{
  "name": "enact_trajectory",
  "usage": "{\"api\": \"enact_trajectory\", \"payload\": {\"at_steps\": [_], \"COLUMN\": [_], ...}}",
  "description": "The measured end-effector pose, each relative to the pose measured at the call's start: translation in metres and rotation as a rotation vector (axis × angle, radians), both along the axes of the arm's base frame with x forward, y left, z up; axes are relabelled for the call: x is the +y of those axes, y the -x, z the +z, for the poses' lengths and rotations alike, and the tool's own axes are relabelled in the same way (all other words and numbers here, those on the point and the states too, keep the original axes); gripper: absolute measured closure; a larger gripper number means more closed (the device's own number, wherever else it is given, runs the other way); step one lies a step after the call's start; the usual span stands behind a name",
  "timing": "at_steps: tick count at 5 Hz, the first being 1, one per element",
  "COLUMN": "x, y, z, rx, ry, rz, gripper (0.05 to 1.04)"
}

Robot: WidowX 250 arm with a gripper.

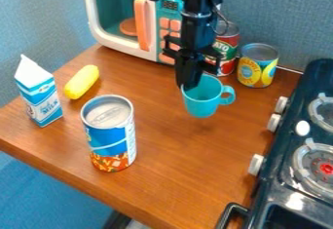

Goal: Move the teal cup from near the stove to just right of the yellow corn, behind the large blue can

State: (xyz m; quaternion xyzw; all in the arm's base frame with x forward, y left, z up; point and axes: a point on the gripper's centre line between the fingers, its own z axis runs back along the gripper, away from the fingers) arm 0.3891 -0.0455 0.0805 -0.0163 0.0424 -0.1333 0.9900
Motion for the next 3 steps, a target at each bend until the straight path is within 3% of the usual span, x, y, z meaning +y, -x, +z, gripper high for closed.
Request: {"api": "enact_trajectory", "payload": {"at_steps": [1, 2, 3], "x": [0.019, 0.055, 0.091], "y": [0.002, 0.002, -0.01], "z": [0.01, 0.015, 0.004], "rx": [-0.032, -0.02, 0.0], "ry": [-0.004, -0.01, -0.012], "rz": [0.056, 0.157, 0.231], "gripper": [0.997, 0.997, 0.997]}}
